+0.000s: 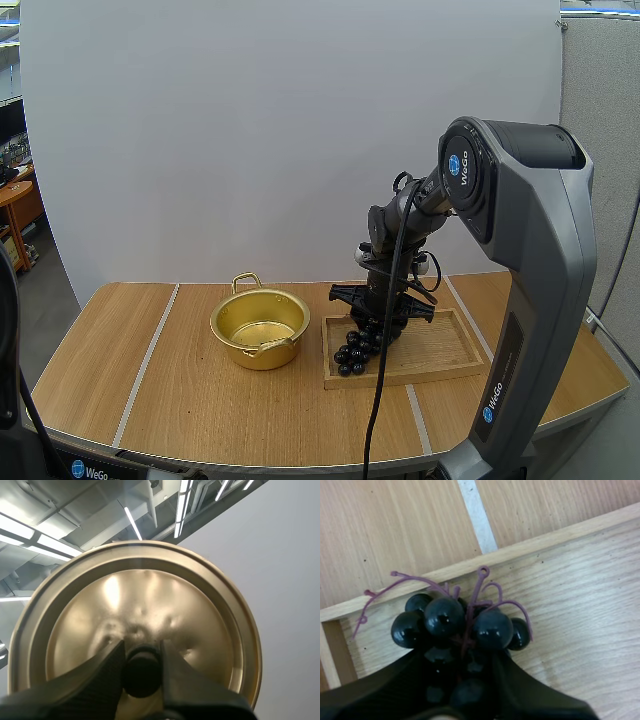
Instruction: Open the pot, put the grape inside, and close it
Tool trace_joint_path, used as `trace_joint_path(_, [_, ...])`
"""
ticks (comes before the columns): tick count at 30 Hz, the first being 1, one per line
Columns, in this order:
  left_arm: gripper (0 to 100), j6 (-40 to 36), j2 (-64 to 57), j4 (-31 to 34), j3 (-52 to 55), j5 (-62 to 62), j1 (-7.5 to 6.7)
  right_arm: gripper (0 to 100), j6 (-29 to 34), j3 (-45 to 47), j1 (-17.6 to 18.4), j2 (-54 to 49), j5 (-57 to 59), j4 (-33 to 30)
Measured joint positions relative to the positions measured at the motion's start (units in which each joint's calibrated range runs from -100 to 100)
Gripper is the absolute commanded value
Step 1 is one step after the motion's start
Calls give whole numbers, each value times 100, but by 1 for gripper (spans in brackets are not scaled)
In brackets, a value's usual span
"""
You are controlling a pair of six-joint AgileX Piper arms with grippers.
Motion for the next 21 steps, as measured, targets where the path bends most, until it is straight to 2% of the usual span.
trace_joint_path(13, [0, 0, 0, 0, 0, 0, 0, 0, 0, 0, 0, 0, -47, 0])
trace_joint_path(21, [0, 0, 0, 0, 0, 0, 0, 0, -380, -362, 0, -255, 291, 26])
